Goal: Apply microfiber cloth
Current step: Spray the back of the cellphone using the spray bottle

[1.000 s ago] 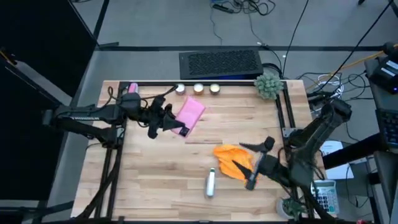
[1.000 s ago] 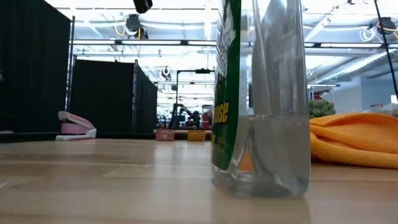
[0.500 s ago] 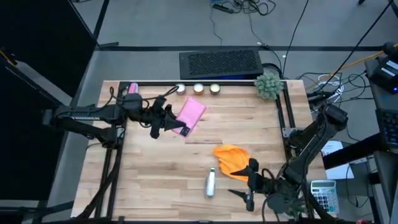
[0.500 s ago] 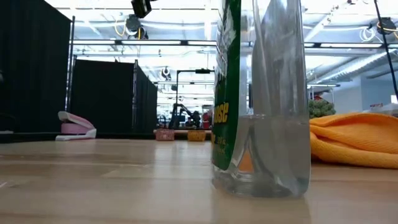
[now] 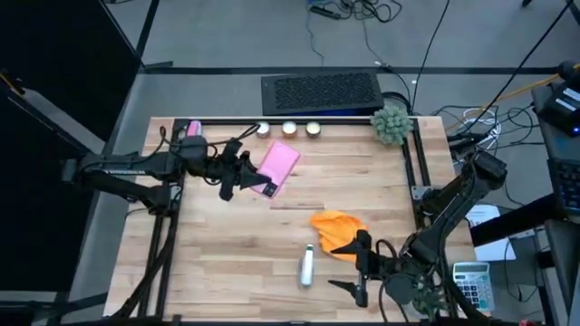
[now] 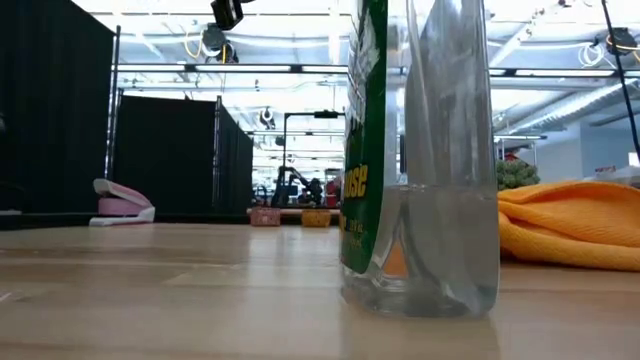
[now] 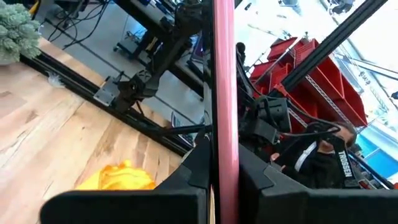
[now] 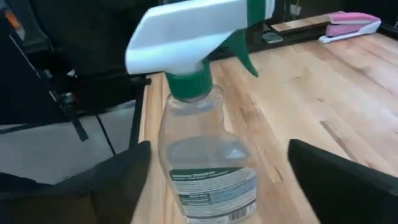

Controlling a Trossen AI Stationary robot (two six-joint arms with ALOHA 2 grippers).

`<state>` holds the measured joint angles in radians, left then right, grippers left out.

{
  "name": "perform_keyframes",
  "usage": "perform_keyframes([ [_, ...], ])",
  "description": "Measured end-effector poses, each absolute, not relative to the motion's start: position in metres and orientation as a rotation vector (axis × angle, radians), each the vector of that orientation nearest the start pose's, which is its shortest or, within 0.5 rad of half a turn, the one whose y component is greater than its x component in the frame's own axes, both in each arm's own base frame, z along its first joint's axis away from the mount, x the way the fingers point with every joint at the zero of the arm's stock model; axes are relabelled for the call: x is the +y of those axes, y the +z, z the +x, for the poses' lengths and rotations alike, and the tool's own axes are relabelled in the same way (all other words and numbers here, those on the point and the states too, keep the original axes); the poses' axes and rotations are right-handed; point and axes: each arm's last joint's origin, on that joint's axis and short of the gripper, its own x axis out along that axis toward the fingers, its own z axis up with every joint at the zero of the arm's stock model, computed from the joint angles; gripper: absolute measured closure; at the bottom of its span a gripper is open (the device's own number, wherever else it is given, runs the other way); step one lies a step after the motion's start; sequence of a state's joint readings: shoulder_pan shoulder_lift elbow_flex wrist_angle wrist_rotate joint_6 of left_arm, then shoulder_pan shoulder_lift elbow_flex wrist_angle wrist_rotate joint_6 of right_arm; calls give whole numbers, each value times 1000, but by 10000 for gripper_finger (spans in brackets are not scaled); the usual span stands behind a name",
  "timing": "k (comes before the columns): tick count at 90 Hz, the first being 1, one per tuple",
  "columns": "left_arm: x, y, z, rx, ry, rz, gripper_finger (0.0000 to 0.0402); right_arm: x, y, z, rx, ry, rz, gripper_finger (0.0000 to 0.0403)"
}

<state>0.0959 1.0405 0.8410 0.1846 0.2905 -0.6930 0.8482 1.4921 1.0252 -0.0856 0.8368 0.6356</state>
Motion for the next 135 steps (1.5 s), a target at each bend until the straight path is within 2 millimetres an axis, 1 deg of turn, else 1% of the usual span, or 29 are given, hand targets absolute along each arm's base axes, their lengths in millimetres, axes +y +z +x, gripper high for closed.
perform_keyframes([
  [5,14,340,234,83,-181,-693,389,225,264,227,351,-103,203,11],
  [15,14,339,234,89,-179,-678,389,227,264,226,362,-70,152,35],
  [21,14,339,234,90,-179,-674,389,230,264,223,366,-50,201,46],
  [28,14,339,234,90,-179,-673,389,233,264,222,366,-52,254,48],
  [37,13,336,237,106,-179,-676,389,239,262,223,341,-40,258,44],
  [48,9,328,245,148,-187,-681,389,244,258,231,295,-44,229,40],
  [57,4,321,252,180,-197,-681,389,242,250,240,281,-114,181,40],
  [66,1,319,257,177,-205,-673,389,239,243,248,285,-135,132,39],
  [74,-2,319,259,163,-220,-650,389,235,246,255,255,-136,122,39],
  [88,-5,316,264,162,-231,-642,388,232,256,264,183,-126,51,39],
  [97,-8,312,267,171,-236,-621,388,230,259,269,169,-80,40,39],
  [109,-10,306,273,194,-237,-616,388,224,257,276,178,-66,43,39],
  [116,-12,303,276,198,-238,-606,388,222,253,281,179,-74,26,39],
  [129,-13,299,282,193,-232,-602,388,225,249,288,144,-78,3,39],
  [135,-14,297,285,188,-233,-601,388,225,246,289,138,-109,-23,39],
])
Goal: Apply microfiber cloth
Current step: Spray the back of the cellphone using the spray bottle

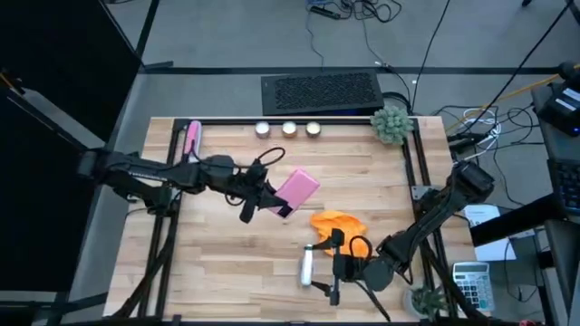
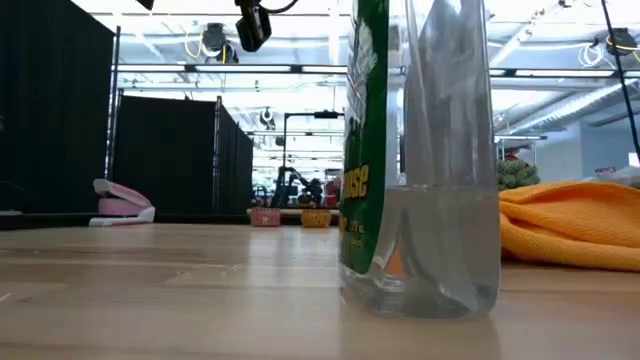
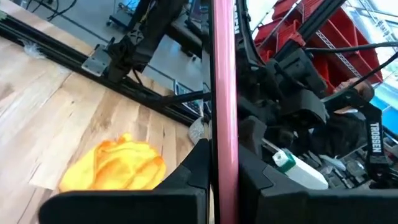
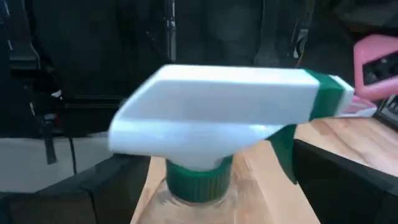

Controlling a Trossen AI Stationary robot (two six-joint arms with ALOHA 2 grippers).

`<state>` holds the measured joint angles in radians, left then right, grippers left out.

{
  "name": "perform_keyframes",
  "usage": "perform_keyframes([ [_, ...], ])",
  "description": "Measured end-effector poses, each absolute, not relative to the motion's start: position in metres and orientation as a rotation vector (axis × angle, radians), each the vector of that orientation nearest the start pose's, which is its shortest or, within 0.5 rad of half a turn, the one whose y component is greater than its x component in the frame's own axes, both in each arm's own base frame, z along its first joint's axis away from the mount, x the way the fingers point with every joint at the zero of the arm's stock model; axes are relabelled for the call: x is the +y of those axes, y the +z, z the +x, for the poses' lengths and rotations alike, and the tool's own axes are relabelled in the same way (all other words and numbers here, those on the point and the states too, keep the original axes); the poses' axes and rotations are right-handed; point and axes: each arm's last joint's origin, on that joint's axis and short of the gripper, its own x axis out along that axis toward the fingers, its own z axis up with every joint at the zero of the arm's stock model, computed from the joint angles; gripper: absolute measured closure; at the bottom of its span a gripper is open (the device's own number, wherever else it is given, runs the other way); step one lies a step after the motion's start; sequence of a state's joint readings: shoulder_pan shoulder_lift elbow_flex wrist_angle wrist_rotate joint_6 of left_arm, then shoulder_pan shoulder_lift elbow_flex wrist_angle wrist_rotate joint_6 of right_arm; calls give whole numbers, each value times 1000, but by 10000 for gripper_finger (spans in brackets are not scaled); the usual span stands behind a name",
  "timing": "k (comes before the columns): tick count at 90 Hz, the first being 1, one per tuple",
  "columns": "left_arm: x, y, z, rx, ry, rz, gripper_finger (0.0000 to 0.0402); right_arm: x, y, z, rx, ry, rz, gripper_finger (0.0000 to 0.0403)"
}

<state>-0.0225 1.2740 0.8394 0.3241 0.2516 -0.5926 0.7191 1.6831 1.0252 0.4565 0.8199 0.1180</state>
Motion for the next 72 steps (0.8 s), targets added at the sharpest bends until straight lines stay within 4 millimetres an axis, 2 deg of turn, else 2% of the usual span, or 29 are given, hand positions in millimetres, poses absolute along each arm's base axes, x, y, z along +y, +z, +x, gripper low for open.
perform_keyframes([
  [17,-19,284,298,190,-204,-562,388,224,247,289,128,-147,-45,41],
  [36,-42,261,311,233,-165,-484,388,224,247,289,129,-146,-62,67],
  [44,-53,255,315,240,-182,-506,388,224,247,289,130,-149,-70,77],
  [63,-71,254,315,220,-194,-524,388,223,246,290,133,-153,-72,108],
  [72,-74,261,312,178,-188,-526,388,221,246,292,135,-163,-60,127],
])
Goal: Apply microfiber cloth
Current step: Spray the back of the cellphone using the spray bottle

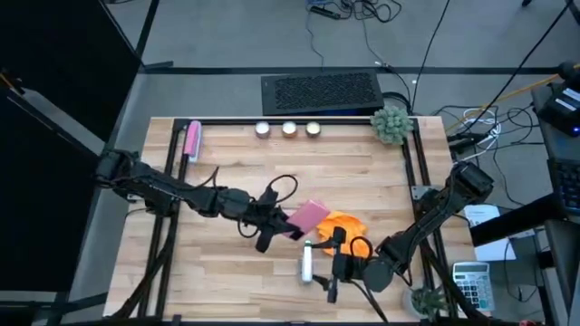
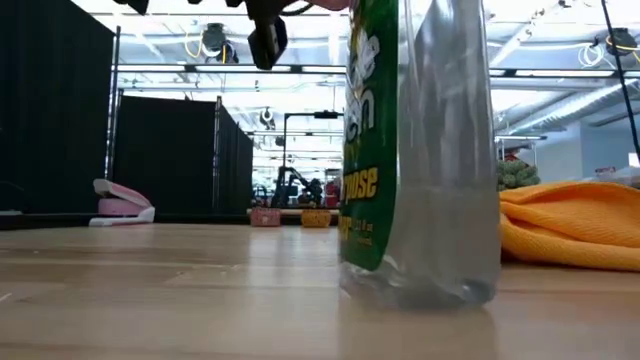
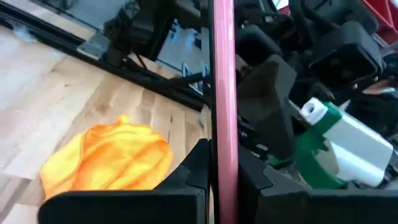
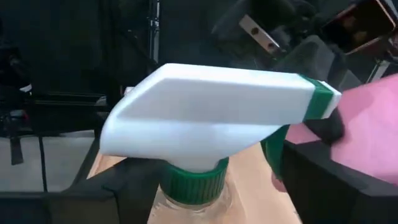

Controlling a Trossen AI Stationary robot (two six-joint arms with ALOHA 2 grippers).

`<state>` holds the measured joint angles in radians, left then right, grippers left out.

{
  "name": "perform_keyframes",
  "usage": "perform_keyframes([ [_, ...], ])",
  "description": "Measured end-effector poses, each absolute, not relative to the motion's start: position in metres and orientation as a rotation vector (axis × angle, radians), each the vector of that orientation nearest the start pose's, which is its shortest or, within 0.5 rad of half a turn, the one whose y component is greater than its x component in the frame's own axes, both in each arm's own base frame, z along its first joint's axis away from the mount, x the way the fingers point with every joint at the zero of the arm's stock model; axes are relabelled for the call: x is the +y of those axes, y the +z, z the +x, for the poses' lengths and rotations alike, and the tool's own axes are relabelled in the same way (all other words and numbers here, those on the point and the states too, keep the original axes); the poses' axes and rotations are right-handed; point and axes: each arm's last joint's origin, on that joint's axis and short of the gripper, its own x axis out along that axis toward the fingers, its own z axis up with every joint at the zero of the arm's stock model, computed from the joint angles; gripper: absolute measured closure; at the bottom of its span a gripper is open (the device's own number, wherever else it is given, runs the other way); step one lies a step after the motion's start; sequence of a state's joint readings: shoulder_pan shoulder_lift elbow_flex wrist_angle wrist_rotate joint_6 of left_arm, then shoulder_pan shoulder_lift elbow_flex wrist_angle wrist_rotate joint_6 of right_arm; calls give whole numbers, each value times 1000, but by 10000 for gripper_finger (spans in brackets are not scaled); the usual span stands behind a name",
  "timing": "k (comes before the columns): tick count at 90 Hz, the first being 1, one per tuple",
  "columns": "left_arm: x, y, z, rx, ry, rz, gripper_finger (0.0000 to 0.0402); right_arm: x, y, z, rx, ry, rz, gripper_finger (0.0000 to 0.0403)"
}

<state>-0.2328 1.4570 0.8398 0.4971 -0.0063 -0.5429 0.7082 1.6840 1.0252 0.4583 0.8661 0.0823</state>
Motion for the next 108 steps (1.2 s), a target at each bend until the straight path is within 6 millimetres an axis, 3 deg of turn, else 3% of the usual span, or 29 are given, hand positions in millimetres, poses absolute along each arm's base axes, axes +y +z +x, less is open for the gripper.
perform_keyframes([
  [19,-77,267,309,158,-206,-501,388,215,245,295,145,-187,-21,184],
  [42,-77,266,309,165,-205,-494,388,213,243,296,159,-201,-7,294],
  [60,-77,266,309,164,-206,-494,388,212,243,296,159,-202,-8,296],
  [67,-77,266,309,165,-205,-493,388,210,243,298,156,-206,15,264],
  [90,-76,270,306,157,-205,-499,388,204,242,302,158,-219,42,89],
  [108,-71,284,291,154,-156,-477,388,200,253,299,139,-226,39,41],
])
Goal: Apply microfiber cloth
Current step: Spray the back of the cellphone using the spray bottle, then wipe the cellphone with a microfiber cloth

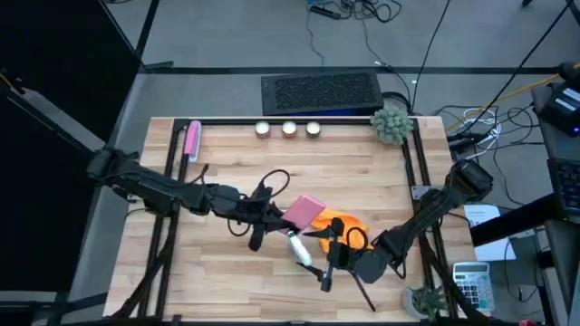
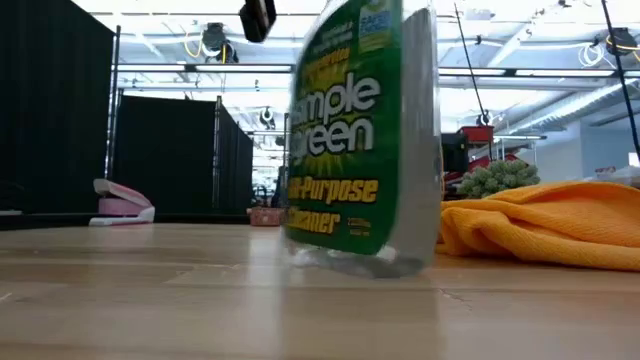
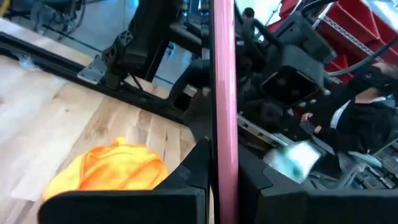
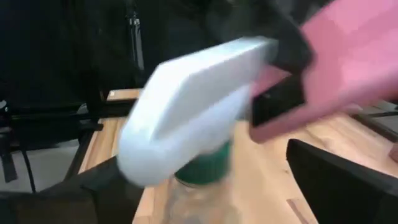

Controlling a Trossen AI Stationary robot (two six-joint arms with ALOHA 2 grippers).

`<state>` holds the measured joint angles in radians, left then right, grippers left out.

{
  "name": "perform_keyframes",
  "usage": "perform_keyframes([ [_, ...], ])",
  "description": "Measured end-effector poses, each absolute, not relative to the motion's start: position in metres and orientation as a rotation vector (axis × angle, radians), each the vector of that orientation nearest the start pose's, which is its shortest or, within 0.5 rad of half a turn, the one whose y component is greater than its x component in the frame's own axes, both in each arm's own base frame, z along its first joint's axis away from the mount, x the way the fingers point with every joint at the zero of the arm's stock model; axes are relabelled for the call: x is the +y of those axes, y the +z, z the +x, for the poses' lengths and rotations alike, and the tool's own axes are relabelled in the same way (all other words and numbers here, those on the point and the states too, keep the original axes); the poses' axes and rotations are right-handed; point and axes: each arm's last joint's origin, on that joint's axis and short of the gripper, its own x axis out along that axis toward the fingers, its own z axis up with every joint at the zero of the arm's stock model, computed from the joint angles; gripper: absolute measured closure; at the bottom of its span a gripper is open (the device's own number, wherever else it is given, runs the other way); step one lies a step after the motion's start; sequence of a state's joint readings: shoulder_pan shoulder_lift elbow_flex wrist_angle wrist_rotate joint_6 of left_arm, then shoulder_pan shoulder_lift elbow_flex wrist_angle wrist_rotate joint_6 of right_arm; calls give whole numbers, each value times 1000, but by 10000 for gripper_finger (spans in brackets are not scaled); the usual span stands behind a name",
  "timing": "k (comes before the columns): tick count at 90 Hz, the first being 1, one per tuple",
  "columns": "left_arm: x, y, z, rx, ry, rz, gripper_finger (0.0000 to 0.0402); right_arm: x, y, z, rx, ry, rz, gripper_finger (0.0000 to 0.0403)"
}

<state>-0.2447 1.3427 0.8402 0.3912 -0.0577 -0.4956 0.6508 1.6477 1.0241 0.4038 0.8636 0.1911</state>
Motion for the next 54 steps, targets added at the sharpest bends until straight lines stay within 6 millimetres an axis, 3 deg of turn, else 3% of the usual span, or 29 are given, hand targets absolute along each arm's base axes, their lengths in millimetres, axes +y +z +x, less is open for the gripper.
perform_keyframes([
  [23,-61,293,269,229,-10,-402,388,203,252,294,170,-206,16,43],
  [54,-57,303,255,220,-4,-353,388,212,239,282,282,-171,20,44],
])
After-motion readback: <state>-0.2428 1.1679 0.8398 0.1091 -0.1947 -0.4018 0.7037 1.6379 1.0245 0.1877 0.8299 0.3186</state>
